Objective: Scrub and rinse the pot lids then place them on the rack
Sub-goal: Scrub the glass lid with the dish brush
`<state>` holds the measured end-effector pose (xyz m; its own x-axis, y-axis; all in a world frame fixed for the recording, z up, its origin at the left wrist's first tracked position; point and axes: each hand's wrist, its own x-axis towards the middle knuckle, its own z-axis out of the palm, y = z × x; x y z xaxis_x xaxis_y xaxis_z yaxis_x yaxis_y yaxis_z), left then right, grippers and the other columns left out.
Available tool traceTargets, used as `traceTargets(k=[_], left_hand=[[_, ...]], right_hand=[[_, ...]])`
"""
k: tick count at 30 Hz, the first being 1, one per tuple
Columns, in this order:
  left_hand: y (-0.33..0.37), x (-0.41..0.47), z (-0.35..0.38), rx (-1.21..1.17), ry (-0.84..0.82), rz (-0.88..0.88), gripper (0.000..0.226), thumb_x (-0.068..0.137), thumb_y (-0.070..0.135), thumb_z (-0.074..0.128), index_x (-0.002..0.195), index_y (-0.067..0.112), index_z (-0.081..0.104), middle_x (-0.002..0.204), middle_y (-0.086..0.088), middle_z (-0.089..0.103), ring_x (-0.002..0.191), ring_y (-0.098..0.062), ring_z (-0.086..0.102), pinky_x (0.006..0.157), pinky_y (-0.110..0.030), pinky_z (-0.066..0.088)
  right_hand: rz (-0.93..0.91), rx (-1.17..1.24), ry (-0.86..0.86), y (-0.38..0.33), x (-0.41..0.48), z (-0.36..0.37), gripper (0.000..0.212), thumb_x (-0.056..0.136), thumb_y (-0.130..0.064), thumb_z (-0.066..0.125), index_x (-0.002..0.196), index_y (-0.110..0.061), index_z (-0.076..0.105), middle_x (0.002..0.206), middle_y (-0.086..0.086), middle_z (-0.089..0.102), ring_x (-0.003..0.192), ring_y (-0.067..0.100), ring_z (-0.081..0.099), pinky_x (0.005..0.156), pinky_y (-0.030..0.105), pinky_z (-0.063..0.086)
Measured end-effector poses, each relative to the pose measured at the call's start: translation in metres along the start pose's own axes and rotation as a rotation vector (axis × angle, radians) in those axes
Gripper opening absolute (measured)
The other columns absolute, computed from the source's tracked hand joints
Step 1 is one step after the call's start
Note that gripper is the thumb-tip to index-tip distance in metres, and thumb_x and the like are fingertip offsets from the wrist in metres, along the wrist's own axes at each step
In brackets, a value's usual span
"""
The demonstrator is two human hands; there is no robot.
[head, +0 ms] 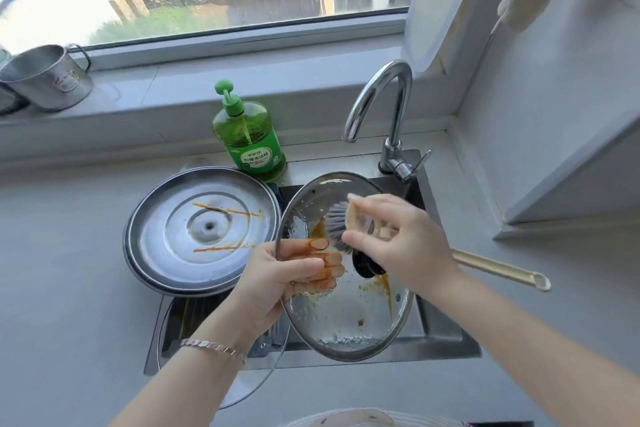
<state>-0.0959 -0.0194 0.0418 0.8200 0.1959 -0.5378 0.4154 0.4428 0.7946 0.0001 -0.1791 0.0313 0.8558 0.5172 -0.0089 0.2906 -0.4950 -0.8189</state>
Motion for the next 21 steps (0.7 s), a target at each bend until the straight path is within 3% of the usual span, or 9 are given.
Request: traceTargets(k=[2, 5, 6, 10, 14, 18, 19, 21], left_hand=[[-0.002, -0.001, 0.0, 0.0, -0.013, -0.015, 0.035, 0.059, -0.009, 0.067, 0.093, -0.007, 0.063, 0.083, -0.024, 0.071, 0.069, -0.033, 0.071, 0.061, -0.036, 0.06], [-0.006, -0.002, 0.001, 0.026, -0.039, -0.022, 0.033, 0.058, -0.011, 0.068, 0.09, -0.005, 0.065, 0.085, -0.026, 0.07, 0.07, -0.034, 0.071, 0.059, -0.035, 0.059], [-0.006, -0.002, 0.001, 0.029, -0.045, -0.021, 0.03, 0.058, -0.007, 0.065, 0.088, -0.004, 0.066, 0.085, -0.026, 0.071, 0.07, -0.033, 0.071, 0.058, -0.034, 0.059], [-0.006, 0.001, 0.001, 0.022, -0.066, -0.016, 0.023, 0.058, -0.006, 0.065, 0.078, 0.001, 0.073, 0.085, -0.025, 0.071, 0.069, -0.032, 0.071, 0.055, -0.032, 0.057], [-0.006, 0.0, 0.006, 0.045, -0.089, -0.025, 0.028, 0.058, -0.006, 0.065, 0.085, -0.003, 0.067, 0.082, -0.023, 0.071, 0.067, -0.031, 0.071, 0.057, -0.033, 0.059], [-0.005, 0.0, 0.006, 0.068, -0.092, -0.042, 0.037, 0.058, -0.006, 0.064, 0.095, -0.01, 0.063, 0.082, -0.022, 0.072, 0.069, -0.03, 0.071, 0.058, -0.034, 0.058], [-0.005, -0.001, 0.006, 0.064, -0.094, -0.045, 0.037, 0.059, -0.007, 0.065, 0.096, -0.01, 0.063, 0.083, -0.023, 0.071, 0.069, -0.03, 0.071, 0.059, -0.035, 0.058], [-0.005, -0.002, 0.005, 0.069, -0.091, -0.05, 0.03, 0.064, -0.016, 0.067, 0.092, -0.007, 0.065, 0.084, -0.024, 0.071, 0.069, -0.032, 0.071, 0.061, -0.037, 0.06]], right_hand=[[-0.017, -0.029, 0.014, 0.001, 0.005, 0.0, 0.045, 0.078, -0.043, 0.068, 0.121, -0.04, 0.058, 0.109, -0.023, 0.059, 0.087, 0.003, 0.056, 0.076, 0.025, 0.047], [0.28, 0.016, 0.127, 0.017, 0.03, -0.017, 0.041, 0.081, -0.044, 0.065, 0.12, -0.036, 0.06, 0.113, -0.013, 0.064, 0.101, 0.012, 0.056, 0.082, 0.031, 0.043], [0.256, 0.006, 0.123, 0.014, 0.028, -0.016, 0.041, 0.08, -0.045, 0.065, 0.12, -0.036, 0.061, 0.11, -0.013, 0.065, 0.098, 0.012, 0.057, 0.079, 0.031, 0.043], [-0.117, -0.003, -0.049, -0.017, 0.003, -0.001, 0.047, 0.076, -0.044, 0.068, 0.122, -0.04, 0.058, 0.108, -0.022, 0.061, 0.079, 0.007, 0.056, 0.071, 0.026, 0.048], [0.169, -0.062, 0.125, -0.005, 0.037, -0.02, 0.048, 0.08, -0.048, 0.064, 0.126, -0.038, 0.055, 0.108, -0.015, 0.063, 0.09, 0.008, 0.056, 0.076, 0.031, 0.047], [-0.177, -0.147, -0.061, -0.037, 0.009, 0.002, 0.046, 0.078, -0.049, 0.066, 0.123, -0.043, 0.056, 0.11, -0.021, 0.061, 0.09, -0.001, 0.056, 0.076, 0.026, 0.047], [-0.181, -0.17, -0.054, -0.037, 0.011, 0.002, 0.046, 0.078, -0.049, 0.065, 0.123, -0.043, 0.056, 0.113, -0.022, 0.06, 0.093, 0.0, 0.055, 0.078, 0.027, 0.047], [0.011, -0.149, 0.037, -0.025, 0.031, -0.009, 0.046, 0.081, -0.049, 0.063, 0.126, -0.04, 0.055, 0.111, -0.019, 0.061, 0.092, 0.004, 0.052, 0.075, 0.028, 0.045]])
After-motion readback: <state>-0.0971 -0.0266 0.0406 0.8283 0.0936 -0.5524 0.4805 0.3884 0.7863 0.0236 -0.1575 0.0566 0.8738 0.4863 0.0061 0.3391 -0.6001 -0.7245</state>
